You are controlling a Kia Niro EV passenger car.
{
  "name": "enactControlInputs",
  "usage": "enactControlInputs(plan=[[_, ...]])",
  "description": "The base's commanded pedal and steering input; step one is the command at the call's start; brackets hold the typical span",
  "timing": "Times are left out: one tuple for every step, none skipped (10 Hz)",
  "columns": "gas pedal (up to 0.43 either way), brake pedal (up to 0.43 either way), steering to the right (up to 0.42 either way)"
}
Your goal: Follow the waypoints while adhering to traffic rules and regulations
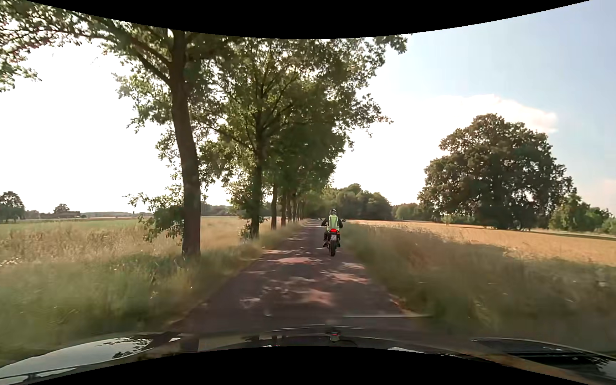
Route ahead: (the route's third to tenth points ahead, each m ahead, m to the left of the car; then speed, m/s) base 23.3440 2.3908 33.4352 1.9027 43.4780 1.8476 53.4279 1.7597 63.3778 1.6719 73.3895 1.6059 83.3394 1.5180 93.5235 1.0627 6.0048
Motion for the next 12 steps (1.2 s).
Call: enactControlInputs(plan=[[0.240,0.000,0.001],[0.240,0.000,0.001],[0.240,0.000,0.001],[0.240,0.000,0.001],[0.240,0.000,0.001],[0.240,0.000,0.001],[0.240,0.000,0.001],[0.240,0.000,0.001],[0.240,0.000,0.001],[0.240,0.000,0.001],[0.240,0.000,0.001],[0.240,0.000,0.001]])
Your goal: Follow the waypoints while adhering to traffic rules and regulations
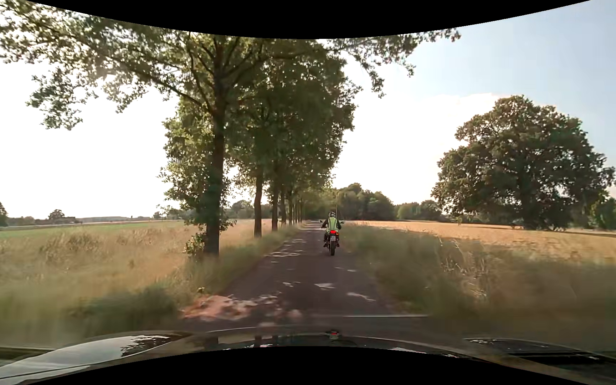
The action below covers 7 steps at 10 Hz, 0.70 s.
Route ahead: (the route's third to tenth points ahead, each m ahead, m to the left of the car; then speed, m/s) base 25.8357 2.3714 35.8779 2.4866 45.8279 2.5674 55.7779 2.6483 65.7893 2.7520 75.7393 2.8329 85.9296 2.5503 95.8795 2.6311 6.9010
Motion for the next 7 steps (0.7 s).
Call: enactControlInputs(plan=[[0.240,0.000,0.001],[0.240,0.000,0.001],[0.240,0.000,0.000],[0.240,0.000,0.001],[0.240,0.000,0.000],[0.240,0.000,0.000],[0.228,0.000,0.001]])
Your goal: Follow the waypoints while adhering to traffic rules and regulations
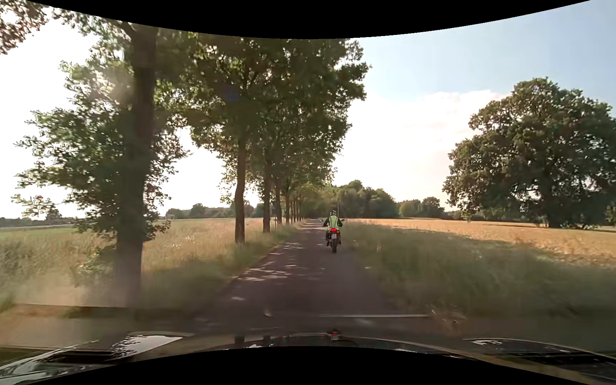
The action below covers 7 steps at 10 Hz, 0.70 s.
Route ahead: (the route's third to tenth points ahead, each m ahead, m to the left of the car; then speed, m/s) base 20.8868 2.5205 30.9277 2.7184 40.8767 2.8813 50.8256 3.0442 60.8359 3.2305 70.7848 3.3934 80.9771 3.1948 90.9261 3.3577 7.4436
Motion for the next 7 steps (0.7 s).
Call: enactControlInputs(plan=[[0.220,0.000,0.000],[0.189,0.000,0.001],[0.157,0.000,0.001],[0.157,0.000,0.001],[0.157,0.000,0.000],[0.157,0.000,0.001],[0.169,0.000,0.000]])
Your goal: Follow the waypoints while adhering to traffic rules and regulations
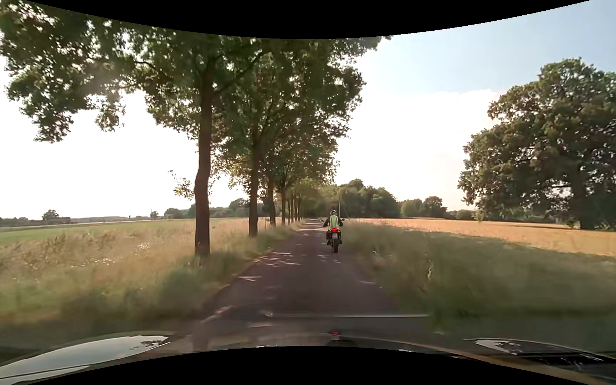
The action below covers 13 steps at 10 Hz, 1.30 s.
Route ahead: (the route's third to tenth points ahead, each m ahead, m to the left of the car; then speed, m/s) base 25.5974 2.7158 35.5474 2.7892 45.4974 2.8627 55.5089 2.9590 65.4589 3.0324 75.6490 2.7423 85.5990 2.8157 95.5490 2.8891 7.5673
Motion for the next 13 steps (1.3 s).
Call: enactControlInputs(plan=[[0.169,0.000,0.001],[0.177,0.000,0.000],[0.177,0.000,0.001],[0.177,0.000,0.000],[0.177,0.000,0.000],[0.177,0.000,0.000],[0.177,0.000,-0.004],[0.177,0.000,-0.002],[0.177,0.000,-0.002],[0.177,0.000,-0.002],[0.177,0.000,-0.002],[0.177,0.000,-0.001],[0.189,0.000,-0.002]])
